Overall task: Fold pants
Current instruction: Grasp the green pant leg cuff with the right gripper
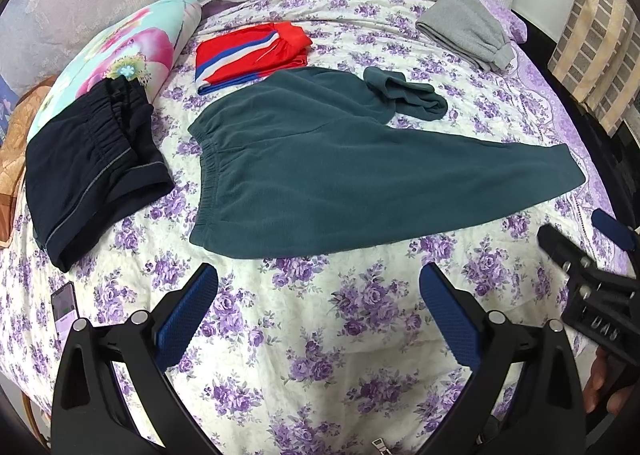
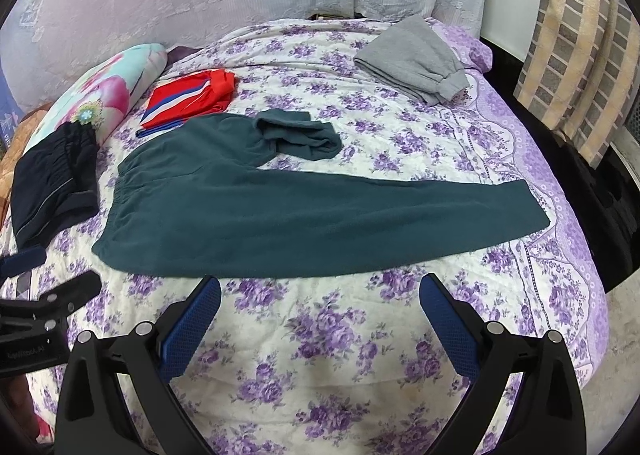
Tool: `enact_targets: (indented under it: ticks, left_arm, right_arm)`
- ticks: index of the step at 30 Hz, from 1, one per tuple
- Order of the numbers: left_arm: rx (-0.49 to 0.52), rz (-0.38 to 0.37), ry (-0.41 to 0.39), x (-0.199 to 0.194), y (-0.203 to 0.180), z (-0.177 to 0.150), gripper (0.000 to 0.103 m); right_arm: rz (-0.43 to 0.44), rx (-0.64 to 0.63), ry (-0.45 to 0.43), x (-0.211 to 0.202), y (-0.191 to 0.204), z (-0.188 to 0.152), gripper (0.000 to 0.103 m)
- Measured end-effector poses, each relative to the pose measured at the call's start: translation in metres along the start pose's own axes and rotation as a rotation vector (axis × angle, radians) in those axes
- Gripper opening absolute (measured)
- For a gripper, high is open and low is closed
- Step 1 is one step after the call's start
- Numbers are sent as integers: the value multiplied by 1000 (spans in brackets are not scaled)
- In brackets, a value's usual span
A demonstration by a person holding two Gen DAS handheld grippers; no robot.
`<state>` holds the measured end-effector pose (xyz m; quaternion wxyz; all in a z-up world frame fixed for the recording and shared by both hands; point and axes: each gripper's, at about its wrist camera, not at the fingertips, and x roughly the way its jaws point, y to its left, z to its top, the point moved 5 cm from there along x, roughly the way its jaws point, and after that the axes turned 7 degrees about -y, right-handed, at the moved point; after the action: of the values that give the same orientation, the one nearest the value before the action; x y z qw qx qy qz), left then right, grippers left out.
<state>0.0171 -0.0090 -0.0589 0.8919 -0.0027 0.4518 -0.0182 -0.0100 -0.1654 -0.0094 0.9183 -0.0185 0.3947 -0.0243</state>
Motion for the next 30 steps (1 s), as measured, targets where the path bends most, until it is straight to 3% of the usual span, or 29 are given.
enact_targets:
  ticks: [5,7,11,16,19,23,25,26,27,30]
  left_arm:
    - [-44,13,31,17,18,-9,98]
    - [-49,56,45,27,30,-16,98]
    - [-96,110,72,46,50,-22,98]
    - [-135,141,66,69,61,-11,98]
    - [-156,147,78,84,60,-1,98]
    - [-160,193,112,87,52,-2,98]
    - [-176,195,136,87,46,-10,98]
    - [-178,199,153,88,44,-13,98]
    - [-178,208,170,90,41,-17,98]
    - [-184,239,189,94,33,-20,98]
  right_arm:
    - [-21,84,32,23,-19,8,99]
    - [-26,95,37,35,-27,12,99]
    - [29,151,37,74,-40,43,99]
    - [70,113,-2,145,-34,109,97]
    - [162,94,49,204,-11,146,97]
    - [184,76,134,269,11,161,97]
    - [230,62,204,296,23,157,76]
    - [279,51,263,307,30,151,38]
    - [309,52,303,312,31,147,22]
    - [403,138,233,292,5,166,14]
